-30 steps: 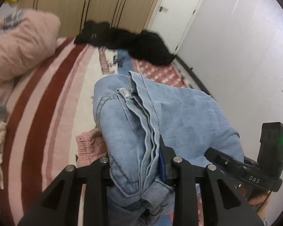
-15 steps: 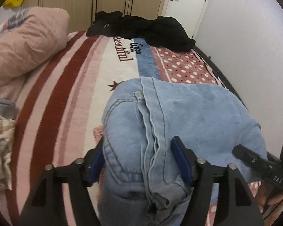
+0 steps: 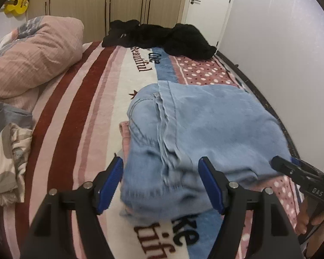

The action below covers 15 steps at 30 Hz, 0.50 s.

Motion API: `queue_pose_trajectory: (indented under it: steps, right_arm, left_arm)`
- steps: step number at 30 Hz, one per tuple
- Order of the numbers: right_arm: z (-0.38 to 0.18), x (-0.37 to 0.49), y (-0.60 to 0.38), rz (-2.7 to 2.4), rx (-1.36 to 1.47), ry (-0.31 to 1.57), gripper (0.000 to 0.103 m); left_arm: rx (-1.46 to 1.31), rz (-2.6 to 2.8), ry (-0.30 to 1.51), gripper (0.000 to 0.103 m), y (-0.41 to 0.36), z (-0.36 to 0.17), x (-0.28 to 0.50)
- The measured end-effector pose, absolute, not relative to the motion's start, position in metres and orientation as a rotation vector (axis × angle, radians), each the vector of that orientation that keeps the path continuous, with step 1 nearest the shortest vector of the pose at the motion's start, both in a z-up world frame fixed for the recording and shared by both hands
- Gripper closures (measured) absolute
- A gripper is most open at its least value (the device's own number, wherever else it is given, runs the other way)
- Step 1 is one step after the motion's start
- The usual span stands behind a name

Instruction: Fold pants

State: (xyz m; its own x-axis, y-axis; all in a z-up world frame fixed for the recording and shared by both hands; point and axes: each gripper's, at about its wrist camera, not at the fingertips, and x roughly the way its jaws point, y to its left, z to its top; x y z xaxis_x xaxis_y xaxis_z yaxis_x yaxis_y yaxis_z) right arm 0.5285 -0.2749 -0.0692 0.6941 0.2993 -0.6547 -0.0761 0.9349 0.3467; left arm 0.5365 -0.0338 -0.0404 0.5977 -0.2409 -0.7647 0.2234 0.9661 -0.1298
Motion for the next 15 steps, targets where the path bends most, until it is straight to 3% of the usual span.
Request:
queue_pose_trajectory:
  steps: [9, 15]
  right_arm:
    - [-0.056, 0.46, -0.253, 0.248, 0.285, 0.739, 0.043]
    - [-0.046, 0.377, -0.226, 0.288, 0.265, 0.636, 0.043]
  left_arm:
    - [-0.019, -0.358, 0.78, 0.033, -0.033, -0.01, 0.445]
    - [-0.033, -0.363, 0.614, 0.031, -0.015, 0.008, 0.348]
